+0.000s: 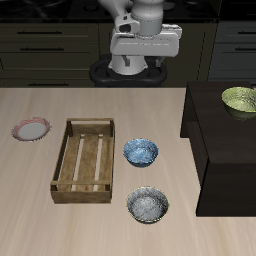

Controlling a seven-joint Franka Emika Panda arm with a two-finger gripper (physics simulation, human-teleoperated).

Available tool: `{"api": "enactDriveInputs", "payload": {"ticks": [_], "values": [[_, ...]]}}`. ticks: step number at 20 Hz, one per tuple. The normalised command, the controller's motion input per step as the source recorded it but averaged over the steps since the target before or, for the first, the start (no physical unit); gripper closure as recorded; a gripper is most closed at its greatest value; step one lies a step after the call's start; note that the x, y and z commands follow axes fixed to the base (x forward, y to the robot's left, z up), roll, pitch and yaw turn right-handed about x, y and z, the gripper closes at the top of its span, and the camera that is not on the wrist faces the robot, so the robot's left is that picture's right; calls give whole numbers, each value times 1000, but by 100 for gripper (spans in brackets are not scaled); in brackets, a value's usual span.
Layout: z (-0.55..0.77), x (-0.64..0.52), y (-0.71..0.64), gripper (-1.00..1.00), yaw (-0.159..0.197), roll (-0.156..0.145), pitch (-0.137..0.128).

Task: Place the black bowl on the plate

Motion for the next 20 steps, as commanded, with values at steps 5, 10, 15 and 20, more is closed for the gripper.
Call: {"api": "enactDriveInputs", "payload": {"ticks": [5,10,15,20], "values": [[24,279,71,-100,35,4,-12],[52,328,7,-100,23,-5,-16],[28,412,8,-100,2,-1,-1],[57,303,-25,-100,-1,-16,-10]]}}
